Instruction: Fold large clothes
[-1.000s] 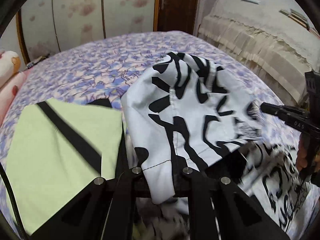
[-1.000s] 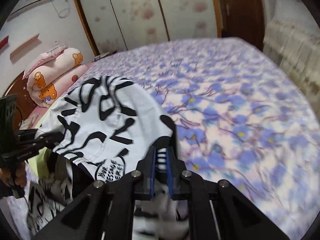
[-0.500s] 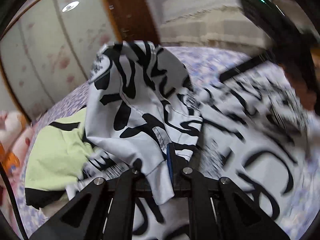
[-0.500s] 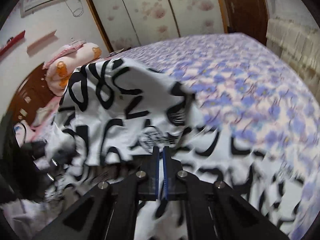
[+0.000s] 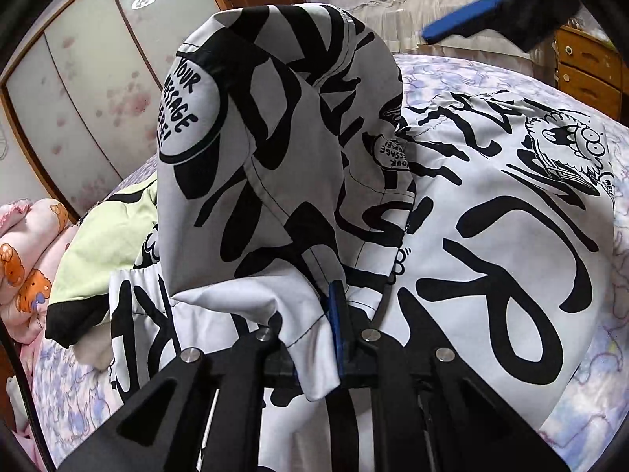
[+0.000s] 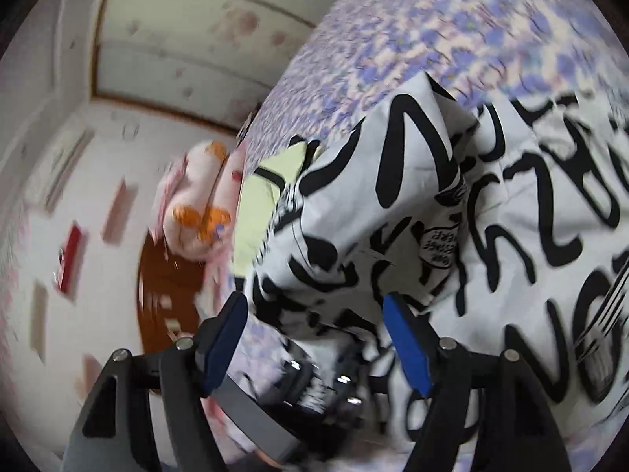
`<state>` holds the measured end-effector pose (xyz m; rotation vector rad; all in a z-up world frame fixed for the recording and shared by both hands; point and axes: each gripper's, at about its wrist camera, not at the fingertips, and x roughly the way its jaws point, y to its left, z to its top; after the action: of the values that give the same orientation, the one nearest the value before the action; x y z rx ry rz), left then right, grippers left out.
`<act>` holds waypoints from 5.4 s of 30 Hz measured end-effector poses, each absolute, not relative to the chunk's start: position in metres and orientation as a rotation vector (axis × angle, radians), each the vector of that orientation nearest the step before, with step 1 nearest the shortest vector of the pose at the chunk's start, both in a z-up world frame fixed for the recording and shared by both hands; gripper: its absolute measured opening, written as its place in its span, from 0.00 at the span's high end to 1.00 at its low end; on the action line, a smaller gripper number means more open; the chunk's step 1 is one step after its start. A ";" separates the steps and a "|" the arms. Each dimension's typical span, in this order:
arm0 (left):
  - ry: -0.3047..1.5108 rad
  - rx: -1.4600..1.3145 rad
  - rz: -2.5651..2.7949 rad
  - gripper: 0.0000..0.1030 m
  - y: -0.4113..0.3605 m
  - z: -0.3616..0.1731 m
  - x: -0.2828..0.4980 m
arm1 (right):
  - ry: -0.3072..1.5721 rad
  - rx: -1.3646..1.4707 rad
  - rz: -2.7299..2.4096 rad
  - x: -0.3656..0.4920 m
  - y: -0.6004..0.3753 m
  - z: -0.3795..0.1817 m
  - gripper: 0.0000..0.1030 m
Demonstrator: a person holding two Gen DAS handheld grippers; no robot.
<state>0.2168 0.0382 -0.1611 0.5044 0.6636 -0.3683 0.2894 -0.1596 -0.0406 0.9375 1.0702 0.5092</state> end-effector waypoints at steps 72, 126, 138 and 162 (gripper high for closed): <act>1.104 -0.620 -0.754 0.38 0.148 -0.199 0.235 | 1.147 0.542 0.554 0.179 -0.187 -0.109 0.46; 0.949 -0.202 -0.410 0.68 0.124 -0.125 0.262 | 0.976 0.136 0.252 0.229 -0.212 -0.083 0.64; 0.713 -0.133 -0.491 0.69 0.033 -0.072 0.317 | 0.846 0.086 0.332 0.266 -0.131 -0.054 0.62; 0.792 -0.131 -0.250 0.96 0.083 -0.120 0.307 | 0.915 0.064 0.189 0.252 -0.155 -0.087 0.74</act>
<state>0.3073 0.0832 -0.1196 -0.1309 0.7919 -0.2500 0.2524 -0.1553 -0.0871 0.0638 0.9147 0.1893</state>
